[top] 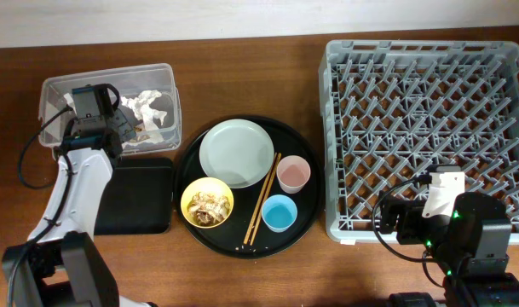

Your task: Sort waste into correct bins and load items into the dishwasher rack

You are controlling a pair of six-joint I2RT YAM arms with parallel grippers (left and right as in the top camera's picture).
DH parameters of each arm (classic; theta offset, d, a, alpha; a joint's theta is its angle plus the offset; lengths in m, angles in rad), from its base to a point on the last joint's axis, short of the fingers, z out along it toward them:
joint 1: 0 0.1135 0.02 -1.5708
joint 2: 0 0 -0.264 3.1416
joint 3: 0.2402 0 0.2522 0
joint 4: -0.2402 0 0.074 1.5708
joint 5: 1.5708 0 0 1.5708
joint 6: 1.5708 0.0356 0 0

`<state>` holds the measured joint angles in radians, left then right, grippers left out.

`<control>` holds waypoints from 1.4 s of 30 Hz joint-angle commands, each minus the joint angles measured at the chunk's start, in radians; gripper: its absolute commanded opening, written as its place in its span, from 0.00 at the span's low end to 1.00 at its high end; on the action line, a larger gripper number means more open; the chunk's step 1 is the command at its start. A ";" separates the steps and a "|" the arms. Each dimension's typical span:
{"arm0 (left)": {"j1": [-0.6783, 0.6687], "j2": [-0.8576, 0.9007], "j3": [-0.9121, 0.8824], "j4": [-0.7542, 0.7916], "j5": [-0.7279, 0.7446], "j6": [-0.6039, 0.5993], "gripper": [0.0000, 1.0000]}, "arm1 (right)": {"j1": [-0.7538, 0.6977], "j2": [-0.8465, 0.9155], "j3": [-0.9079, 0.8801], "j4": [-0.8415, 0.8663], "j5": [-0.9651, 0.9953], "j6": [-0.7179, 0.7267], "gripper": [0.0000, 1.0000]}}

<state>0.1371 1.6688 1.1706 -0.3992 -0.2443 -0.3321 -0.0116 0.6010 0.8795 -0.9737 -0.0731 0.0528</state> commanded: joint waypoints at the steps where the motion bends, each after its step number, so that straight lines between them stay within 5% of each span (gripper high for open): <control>1: 0.001 -0.022 0.003 -0.006 0.159 0.100 0.30 | 0.005 -0.003 0.016 0.001 -0.002 0.008 0.99; 3: -0.059 -0.122 0.003 -0.108 0.234 0.104 0.38 | 0.005 -0.003 0.016 0.002 -0.002 0.008 0.99; 9: -0.533 -0.179 0.000 -0.516 0.242 0.138 0.55 | 0.005 -0.003 0.016 0.001 -0.002 0.008 0.99; 14: -0.679 -0.106 -0.064 -0.516 0.243 -0.024 0.54 | 0.005 -0.003 0.016 0.000 -0.002 0.008 0.99; 20: -0.684 0.059 -0.071 -0.461 0.250 -0.024 0.43 | 0.005 -0.003 0.016 0.000 -0.002 0.008 0.99; 21: -0.684 0.078 -0.071 -0.441 0.257 -0.023 0.31 | 0.005 -0.003 0.016 0.000 -0.002 0.008 0.99; 28: -0.685 0.134 -0.077 -0.427 0.291 -0.024 0.30 | 0.005 -0.003 0.016 -0.004 -0.002 0.008 0.99; 34: -0.692 0.145 -0.077 -0.432 0.290 -0.023 0.00 | 0.005 -0.003 0.016 -0.004 -0.002 0.008 0.99; 42: -0.606 -0.169 -0.054 -0.488 0.214 0.026 0.00 | 0.005 -0.003 0.016 -0.003 -0.002 0.008 0.99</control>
<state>-0.5327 1.6077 1.1049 -0.8803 -0.0216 -0.3592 -0.0116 0.6003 0.8806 -0.9771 -0.0731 0.0532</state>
